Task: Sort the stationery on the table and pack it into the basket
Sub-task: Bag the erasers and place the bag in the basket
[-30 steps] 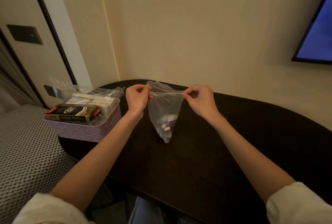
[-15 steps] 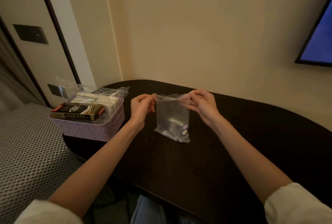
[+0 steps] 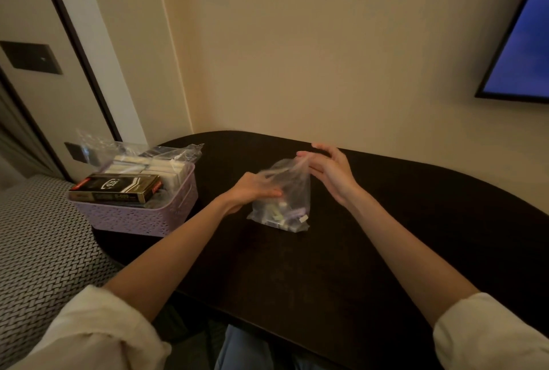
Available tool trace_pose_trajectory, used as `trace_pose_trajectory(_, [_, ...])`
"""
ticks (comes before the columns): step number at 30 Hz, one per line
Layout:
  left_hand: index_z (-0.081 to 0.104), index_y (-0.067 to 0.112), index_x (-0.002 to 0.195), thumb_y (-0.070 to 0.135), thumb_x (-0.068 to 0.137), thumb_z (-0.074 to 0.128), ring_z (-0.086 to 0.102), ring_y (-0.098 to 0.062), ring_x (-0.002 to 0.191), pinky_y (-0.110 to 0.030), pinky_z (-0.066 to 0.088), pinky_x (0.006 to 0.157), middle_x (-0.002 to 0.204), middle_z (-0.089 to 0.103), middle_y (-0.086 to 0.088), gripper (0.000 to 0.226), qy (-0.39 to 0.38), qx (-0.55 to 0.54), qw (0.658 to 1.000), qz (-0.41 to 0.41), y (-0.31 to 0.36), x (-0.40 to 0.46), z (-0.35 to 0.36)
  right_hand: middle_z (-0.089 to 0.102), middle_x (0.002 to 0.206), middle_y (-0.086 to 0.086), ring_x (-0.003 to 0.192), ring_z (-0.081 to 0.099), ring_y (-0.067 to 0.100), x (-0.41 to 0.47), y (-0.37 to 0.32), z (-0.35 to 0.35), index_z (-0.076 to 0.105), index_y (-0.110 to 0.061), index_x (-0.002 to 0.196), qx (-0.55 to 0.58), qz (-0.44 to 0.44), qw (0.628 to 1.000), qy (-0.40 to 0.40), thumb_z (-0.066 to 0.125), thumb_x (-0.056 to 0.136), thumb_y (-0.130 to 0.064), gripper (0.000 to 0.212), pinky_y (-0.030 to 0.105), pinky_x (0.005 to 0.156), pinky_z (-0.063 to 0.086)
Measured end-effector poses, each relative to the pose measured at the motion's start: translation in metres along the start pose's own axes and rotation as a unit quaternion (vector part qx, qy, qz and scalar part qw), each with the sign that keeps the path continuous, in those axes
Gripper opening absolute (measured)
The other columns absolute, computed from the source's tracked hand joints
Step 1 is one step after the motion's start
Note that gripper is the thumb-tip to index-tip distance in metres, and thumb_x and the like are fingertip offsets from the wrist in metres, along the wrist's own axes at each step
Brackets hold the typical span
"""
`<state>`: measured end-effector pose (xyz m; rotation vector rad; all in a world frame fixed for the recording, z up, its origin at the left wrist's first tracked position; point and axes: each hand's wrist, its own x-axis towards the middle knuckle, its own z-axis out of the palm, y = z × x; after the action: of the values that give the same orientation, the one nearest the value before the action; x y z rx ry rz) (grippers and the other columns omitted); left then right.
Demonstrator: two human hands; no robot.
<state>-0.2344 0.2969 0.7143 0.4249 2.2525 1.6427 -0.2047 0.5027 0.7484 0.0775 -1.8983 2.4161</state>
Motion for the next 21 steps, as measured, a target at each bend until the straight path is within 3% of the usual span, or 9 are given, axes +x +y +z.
trace_pose_trajectory(2, [0.062,0.018,0.117,0.019,0.075,0.080,0.063,-0.011,0.104,-0.025,0.050,0.089,0.112,0.067,0.002,0.046,0.015,-0.019,1.000,-0.007,-0.005,0.002,0.000,0.057,0.128,0.019,0.118,0.057,0.028,0.001,0.016,-0.009,0.043,-0.001,0.133,-0.011,0.017,0.999,-0.035,0.053,0.085,-0.002,0.050,0.040,0.103,0.045])
trace_pose_trajectory(5, [0.062,0.023,0.115,0.023,0.073,0.081,0.064,-0.014,0.104,-0.031,0.051,0.093,0.113,0.067,0.001,0.046,0.023,-0.036,0.999,-0.009,-0.011,0.004,0.001,0.054,0.133,0.010,0.120,0.055,0.022,-0.001,0.037,-0.021,0.040,-0.005,0.139,-0.113,0.082,0.981,-0.137,0.056,0.071,-0.004,0.070,0.038,0.102,0.047])
trace_pose_trajectory(7, [0.064,0.023,0.113,0.026,0.074,0.081,0.065,-0.013,0.104,-0.030,0.051,0.093,0.112,0.068,0.001,0.043,0.025,-0.030,0.999,0.001,-0.013,0.005,0.001,0.056,0.129,-0.001,0.118,0.055,0.013,-0.005,0.041,-0.021,0.044,-0.012,0.138,-0.195,0.098,0.959,-0.181,0.064,0.078,0.001,0.064,0.029,0.095,0.049])
trace_pose_trajectory(9, [0.067,0.019,0.111,0.026,0.077,0.079,0.065,-0.013,0.103,-0.029,0.051,0.092,0.111,0.069,0.000,0.037,0.018,-0.015,1.000,0.006,-0.014,0.006,0.000,0.062,0.123,-0.005,0.115,0.058,0.010,-0.005,0.046,-0.019,0.055,-0.017,0.130,-0.236,0.061,0.954,-0.176,0.072,0.080,-0.006,0.054,0.026,0.091,0.050])
trace_pose_trajectory(14, [0.068,-0.005,0.103,0.010,0.088,0.063,0.066,-0.019,0.096,-0.033,0.052,0.088,0.101,0.071,-0.005,0.022,0.024,-0.027,0.999,-0.009,-0.011,0.010,-0.012,0.074,0.097,0.002,0.091,0.070,0.007,0.002,0.035,-0.012,0.073,-0.008,0.101,-0.225,-0.038,0.972,-0.059,0.065,0.087,-0.011,0.016,0.023,0.078,0.055])
trace_pose_trajectory(21, [0.067,-0.001,0.108,0.018,0.090,0.062,0.068,-0.028,0.102,-0.036,0.056,0.088,0.107,0.071,-0.017,0.026,0.020,-0.108,0.992,0.064,0.015,0.010,-0.031,0.074,0.093,0.013,0.088,0.072,0.026,0.009,0.016,-0.016,0.068,0.003,0.107,-0.162,-0.046,0.982,-0.091,0.060,0.092,-0.012,0.023,0.028,0.078,0.058])
